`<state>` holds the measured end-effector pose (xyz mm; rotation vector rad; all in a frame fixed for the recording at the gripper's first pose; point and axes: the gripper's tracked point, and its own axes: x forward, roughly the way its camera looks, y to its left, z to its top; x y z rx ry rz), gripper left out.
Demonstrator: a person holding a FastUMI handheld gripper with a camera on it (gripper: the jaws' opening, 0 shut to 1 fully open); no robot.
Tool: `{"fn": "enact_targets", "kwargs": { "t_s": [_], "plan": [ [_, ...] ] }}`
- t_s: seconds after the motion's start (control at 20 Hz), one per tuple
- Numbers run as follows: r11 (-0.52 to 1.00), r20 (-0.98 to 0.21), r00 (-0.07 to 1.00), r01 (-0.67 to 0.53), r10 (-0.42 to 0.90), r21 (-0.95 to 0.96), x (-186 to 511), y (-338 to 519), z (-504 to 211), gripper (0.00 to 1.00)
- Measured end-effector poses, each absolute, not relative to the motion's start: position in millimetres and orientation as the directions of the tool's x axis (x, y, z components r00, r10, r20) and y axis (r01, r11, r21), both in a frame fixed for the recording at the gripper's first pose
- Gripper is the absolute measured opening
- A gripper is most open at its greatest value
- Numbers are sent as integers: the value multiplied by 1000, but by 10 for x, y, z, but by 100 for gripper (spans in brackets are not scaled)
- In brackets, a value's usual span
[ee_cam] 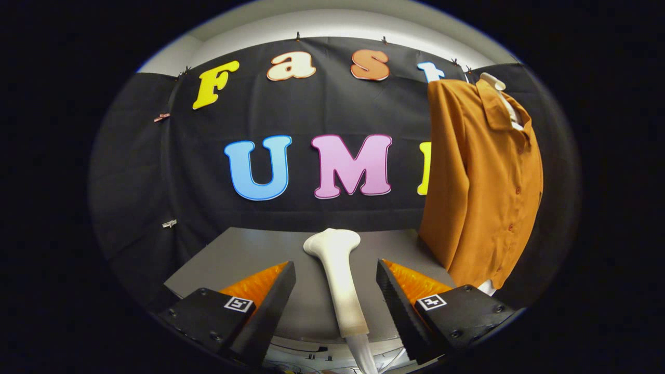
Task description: Iron the clothes twice with a garment steamer, once on the left side and once on the right side.
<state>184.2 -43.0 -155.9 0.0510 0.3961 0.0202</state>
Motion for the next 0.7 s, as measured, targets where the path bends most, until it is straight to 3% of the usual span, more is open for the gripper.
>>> {"fn": "enact_targets", "kwargs": {
  "t_s": [0.7],
  "plan": [
    [1000, -606, 795, 24, -6, 21, 2306, -509, -2312, 99]
  ]
}}
